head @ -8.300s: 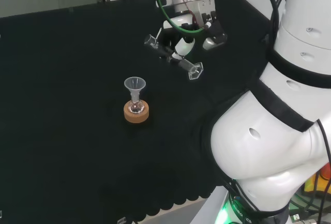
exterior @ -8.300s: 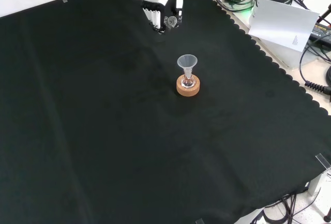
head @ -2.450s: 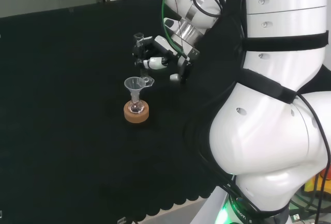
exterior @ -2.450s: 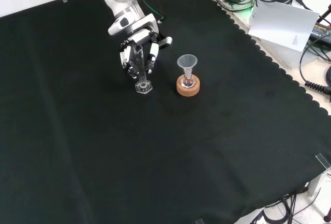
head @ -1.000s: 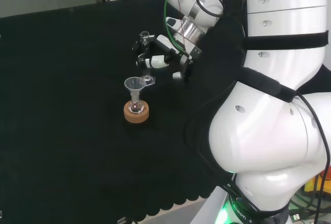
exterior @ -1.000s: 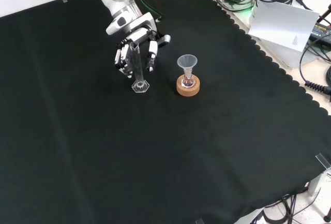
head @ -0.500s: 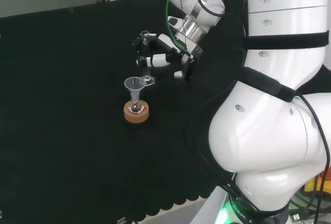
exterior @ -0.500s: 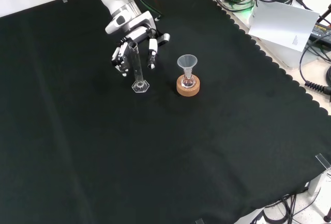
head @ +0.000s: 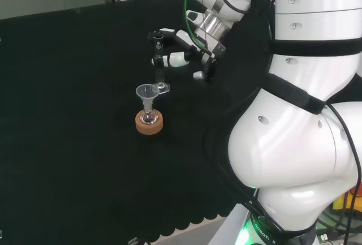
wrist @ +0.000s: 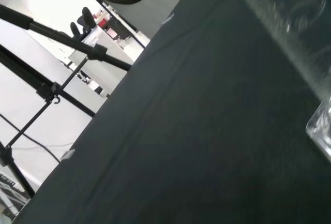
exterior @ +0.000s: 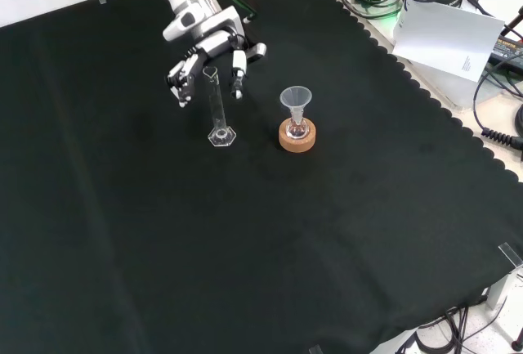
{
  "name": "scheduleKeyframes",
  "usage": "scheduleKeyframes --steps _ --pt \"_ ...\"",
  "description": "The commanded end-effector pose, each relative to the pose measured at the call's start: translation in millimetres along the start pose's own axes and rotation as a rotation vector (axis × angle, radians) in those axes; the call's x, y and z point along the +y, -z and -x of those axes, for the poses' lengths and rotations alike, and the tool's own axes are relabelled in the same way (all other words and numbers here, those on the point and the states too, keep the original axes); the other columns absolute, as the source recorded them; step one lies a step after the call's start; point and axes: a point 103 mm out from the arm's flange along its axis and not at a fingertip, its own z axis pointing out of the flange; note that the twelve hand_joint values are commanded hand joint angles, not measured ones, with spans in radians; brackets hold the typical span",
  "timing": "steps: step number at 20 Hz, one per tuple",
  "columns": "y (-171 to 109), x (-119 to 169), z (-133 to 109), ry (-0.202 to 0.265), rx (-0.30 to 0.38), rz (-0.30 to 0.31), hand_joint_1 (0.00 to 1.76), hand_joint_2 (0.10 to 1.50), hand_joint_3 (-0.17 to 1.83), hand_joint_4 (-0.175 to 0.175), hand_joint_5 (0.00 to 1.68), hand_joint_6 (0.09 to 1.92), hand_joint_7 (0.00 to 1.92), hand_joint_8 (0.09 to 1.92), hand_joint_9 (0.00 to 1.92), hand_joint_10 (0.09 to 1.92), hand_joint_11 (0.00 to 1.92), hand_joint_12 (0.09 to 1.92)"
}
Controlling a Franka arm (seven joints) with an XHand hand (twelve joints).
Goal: Put the graduated cylinder back on the table.
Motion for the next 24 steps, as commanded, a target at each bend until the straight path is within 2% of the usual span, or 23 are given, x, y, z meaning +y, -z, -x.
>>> scheduleKeyframes --steps 1,7,12,18,24 --pt "45 -21 -4 -0.031 -0.063 0.049 0.82 0.88 -0.17 -0.091 0.33 0.25 0.18 0.70 0.61 0.09 0.10 1.41" --pt "92 -43 -21 -0.048 -0.135 0.098 0.82 0.88 -0.17 -0.091 0.33 0.22 0.16 0.70 0.59 0.09 0.08 1.41" --pt "128 -63 -51 -0.046 -0.219 0.123 0.81 0.88 -0.17 -0.091 0.34 0.19 0.15 0.71 0.58 0.09 0.07 1.42" --pt "165 -94 -92 -0.086 -0.336 0.102 0.81 0.89 -0.17 -0.091 0.34 0.18 0.15 0.71 0.58 0.09 0.07 1.42" --pt "188 -123 -134 -0.137 -0.461 0.063 0.79 0.89 -0.17 -0.089 0.34 0.15 0.12 0.70 0.54 0.09 0.04 1.42"
